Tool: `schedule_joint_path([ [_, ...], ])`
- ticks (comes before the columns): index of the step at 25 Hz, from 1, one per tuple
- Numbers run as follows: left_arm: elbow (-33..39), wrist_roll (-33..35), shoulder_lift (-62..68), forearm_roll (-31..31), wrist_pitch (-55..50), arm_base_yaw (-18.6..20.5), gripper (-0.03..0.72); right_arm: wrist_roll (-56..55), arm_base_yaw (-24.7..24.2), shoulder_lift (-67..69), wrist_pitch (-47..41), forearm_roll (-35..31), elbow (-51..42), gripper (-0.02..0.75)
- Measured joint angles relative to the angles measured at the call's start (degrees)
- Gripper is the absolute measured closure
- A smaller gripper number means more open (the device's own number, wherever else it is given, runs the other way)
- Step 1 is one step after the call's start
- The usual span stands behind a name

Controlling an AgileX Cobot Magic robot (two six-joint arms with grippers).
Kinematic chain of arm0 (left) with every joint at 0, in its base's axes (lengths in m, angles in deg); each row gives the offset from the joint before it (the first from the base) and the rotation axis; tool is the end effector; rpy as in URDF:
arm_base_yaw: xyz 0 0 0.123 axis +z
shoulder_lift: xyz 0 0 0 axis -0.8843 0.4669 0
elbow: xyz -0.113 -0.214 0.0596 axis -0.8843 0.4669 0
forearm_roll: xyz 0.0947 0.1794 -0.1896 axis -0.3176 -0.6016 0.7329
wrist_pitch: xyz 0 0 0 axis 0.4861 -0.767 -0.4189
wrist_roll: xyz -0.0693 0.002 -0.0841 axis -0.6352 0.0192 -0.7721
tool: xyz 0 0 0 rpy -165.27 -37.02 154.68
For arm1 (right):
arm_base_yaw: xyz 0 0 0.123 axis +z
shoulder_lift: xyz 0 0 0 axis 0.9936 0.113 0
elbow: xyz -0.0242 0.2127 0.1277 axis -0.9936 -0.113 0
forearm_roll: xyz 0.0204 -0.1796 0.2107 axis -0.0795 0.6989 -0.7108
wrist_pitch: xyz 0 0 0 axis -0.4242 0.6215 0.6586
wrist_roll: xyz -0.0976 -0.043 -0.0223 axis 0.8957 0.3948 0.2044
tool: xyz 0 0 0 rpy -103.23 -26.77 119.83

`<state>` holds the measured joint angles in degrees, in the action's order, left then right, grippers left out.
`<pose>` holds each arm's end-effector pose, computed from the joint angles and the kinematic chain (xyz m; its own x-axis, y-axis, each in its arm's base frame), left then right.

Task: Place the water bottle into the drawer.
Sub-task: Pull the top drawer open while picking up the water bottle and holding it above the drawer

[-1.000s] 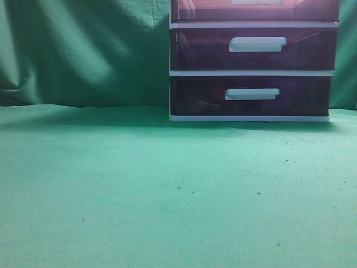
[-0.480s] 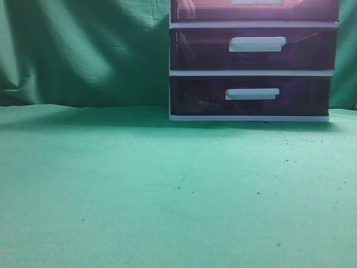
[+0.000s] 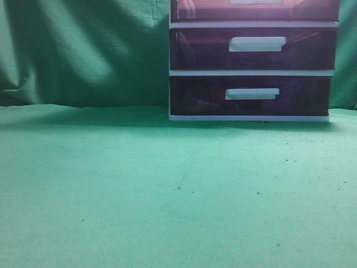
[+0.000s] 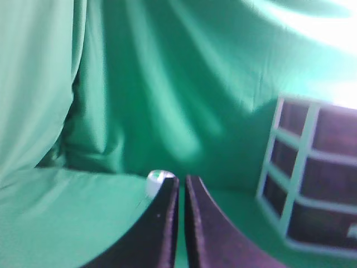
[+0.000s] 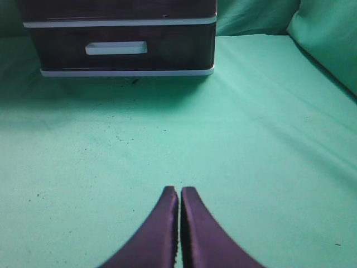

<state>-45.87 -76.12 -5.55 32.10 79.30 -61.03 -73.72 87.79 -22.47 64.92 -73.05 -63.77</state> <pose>0.1331 0.0005 0.2284 0.2645 -0.1762 -0.9481 0.0484 0.9843 -0.1695 0.1315 0.0124 0.1652 -0.3053 0.0116 -0.9522 -0.0863 0.9955 0.0398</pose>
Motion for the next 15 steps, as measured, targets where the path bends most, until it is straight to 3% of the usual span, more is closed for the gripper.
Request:
schedule_joint_path([
  [5,-2.7,-7.9,0.2,1.0,-0.1,0.0,0.688,0.0,0.0,0.0,0.0,0.0,0.0,0.738],
  [15,-18.5,-8.7,15.4,2.8,-22.8,0.0,0.688,0.0,0.0,0.0,0.0,0.0,0.0,0.738],
])
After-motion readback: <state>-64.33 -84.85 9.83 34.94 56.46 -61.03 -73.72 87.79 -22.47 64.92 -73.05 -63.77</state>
